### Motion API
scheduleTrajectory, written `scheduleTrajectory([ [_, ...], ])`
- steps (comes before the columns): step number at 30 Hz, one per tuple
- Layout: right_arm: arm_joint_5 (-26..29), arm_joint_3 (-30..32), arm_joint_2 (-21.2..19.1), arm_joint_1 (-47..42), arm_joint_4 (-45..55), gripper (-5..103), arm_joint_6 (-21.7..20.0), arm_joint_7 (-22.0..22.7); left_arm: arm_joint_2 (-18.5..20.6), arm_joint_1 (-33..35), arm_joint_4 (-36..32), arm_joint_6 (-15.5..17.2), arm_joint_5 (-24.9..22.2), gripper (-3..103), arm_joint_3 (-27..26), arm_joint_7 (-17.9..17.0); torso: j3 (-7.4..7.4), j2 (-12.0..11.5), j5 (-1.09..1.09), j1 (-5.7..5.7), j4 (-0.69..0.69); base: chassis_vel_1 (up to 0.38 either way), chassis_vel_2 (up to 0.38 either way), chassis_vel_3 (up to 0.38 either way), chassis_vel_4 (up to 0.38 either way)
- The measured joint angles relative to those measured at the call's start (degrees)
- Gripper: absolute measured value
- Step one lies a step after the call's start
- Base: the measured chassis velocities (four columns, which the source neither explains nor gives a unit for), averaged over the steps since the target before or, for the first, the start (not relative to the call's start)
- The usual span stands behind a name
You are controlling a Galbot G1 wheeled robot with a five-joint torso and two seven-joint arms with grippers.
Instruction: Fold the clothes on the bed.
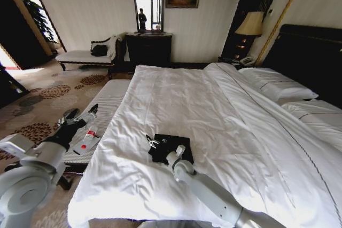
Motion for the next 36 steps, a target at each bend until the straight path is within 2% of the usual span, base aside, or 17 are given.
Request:
scheduleTrajectory([
  [6, -0.25, -0.94, 0.96, 1.56, 1.34, 100, 0.43, 0.13, -0.24, -0.17, -0.01, -0.03, 0.11, 100, 0.01, -0.02, 0.00, 0.00, 0.00, 0.00, -0.01, 0.000, 0.000, 0.000, 0.000],
  [11, 0.73, 2.98, -0.60, 1.83, 7.12, 100, 0.74, 0.52, -0.16, -0.63, 0.24, -0.18, 0.01, 100, 0.41, -0.03, 0.00, 0.00, 0.02, -0.01, 0.00, 0.000, 0.000, 0.000, 0.000],
  [12, 1.76, 5.47, -2.52, 2.38, 9.64, 100, 0.71, 0.64, 0.03, -0.88, 0.63, -0.33, -0.02, 100, 0.61, -0.03, 0.00, 0.00, 0.02, 0.00, 0.01, 0.000, 0.000, 0.000, 0.000],
  [15, 2.66, 14.28, -12.61, 1.49, 14.57, 100, -0.73, 1.80, 0.59, -1.36, 1.85, -1.24, 1.90, 100, 1.01, 0.19, -0.01, 0.00, 0.02, 0.00, 0.02, 0.000, 0.000, 0.000, 0.000],
  [16, 2.66, 14.28, -12.61, 1.49, 14.57, 100, -0.73, 1.80, 0.59, -1.36, 1.85, -1.24, 1.90, 100, 1.01, 0.19, -0.01, 0.00, 0.02, 0.00, 0.02, 0.000, 0.000, 0.000, 0.000],
  [17, 1.85, 17.82, -15.96, -0.34, 16.17, 100, -1.65, 2.84, 0.71, -1.33, 2.39, -1.93, 4.18, 100, 1.39, 0.73, -0.01, 0.00, 0.02, 0.00, -0.05, 0.000, 0.000, 0.000, 0.000],
  [19, -0.87, 27.24, -22.05, -7.26, 20.26, 100, -3.88, 4.34, 0.76, -0.86, 3.19, -3.40, 8.60, 100, 3.13, 1.35, -0.01, 0.00, 0.04, 0.01, -0.09, 0.000, 0.000, 0.000, 0.000],
  [20, -2.25, 32.12, -24.14, -11.39, 22.11, 100, -4.48, 4.60, 0.64, -0.47, 3.15, -3.43, 8.67, 100, 4.44, 1.07, 0.00, 0.00, 0.07, 0.00, -0.07, 0.000, 0.000, 0.000, 0.000],
  [21, -2.25, 32.12, -24.14, -11.39, 22.11, 100, -4.48, 4.60, 0.64, -0.47, 3.15, -3.43, 8.67, 100, 4.44, 1.07, 0.00, 0.00, 0.07, 0.00, -0.07, 0.000, 0.000, 0.000, 0.000],
  [23, -5.62, 43.06, -26.73, -21.61, 26.64, 100, -4.84, 4.86, -0.09, 0.61, 2.23, -2.26, 7.40, 100, 8.21, -1.03, -0.01, 0.00, 0.01, -0.01, -0.02, 0.000, 0.000, 0.000, 0.000],
  [25, -9.93, 53.40, -26.43, -33.59, 32.49, 100, -2.49, 5.81, -1.03, 1.63, 1.43, -1.99, 9.49, 100, 11.34, -2.77, -0.01, 0.00, 0.06, -0.02, -0.05, 0.000, 0.000, 0.000, 0.000],
  [26, -9.93, 53.40, -26.43, -33.59, 32.49, 100, -2.49, 5.81, -1.03, 1.63, 1.43, -1.99, 9.49, 100, 11.34, -2.77, -0.01, 0.00, 0.06, -0.02, -0.05, 0.000, 0.000, 0.000, 0.000],
  [29, -16.05, 64.01, -22.60, -47.96, 42.50, 100, -1.49, 8.51, -2.45, 3.05, 1.11, -2.88, 16.56, 100, 13.58, -3.60, -0.02, 0.02, 0.01, -0.03, -0.03, 0.000, 0.000, 0.000, 0.000],
  [31, -21.90, 67.14, -18.83, -54.05, 47.44, 100, -1.27, 11.26, -3.38, 4.10, 1.44, -5.62, 19.70, 100, 13.86, -2.47, -0.03, 0.02, 0.03, -0.03, -0.01, 0.000, 0.000, 0.000, 0.000],
  [32, -21.90, 67.14, -18.83, -54.05, 47.44, 100, -1.27, 11.26, -3.38, 4.10, 1.44, -5.62, 19.70, 100, 13.86, -2.47, -0.03, 0.02, 0.03, -0.03, -0.01, 0.000, 0.000, 0.000, 0.000],
  [35, -30.66, 69.29, -11.07, -59.09, 52.26, 100, -1.35, 13.49, -5.27, 6.19, 2.28, -10.32, 23.98, 100, 14.46, 2.04, -0.02, 0.02, 0.01, -0.03, 0.02, 0.000, 0.000, 0.000, 0.000],
  [36, -30.66, 69.29, -11.07, -59.09, 52.26, 100, -1.35, 13.49, -5.27, 6.19, 2.28, -10.32, 23.98, 100, 14.46, 2.04, -0.02, 0.02, 0.01, -0.03, 0.02, 0.000, 0.000, 0.000, 0.000],
])
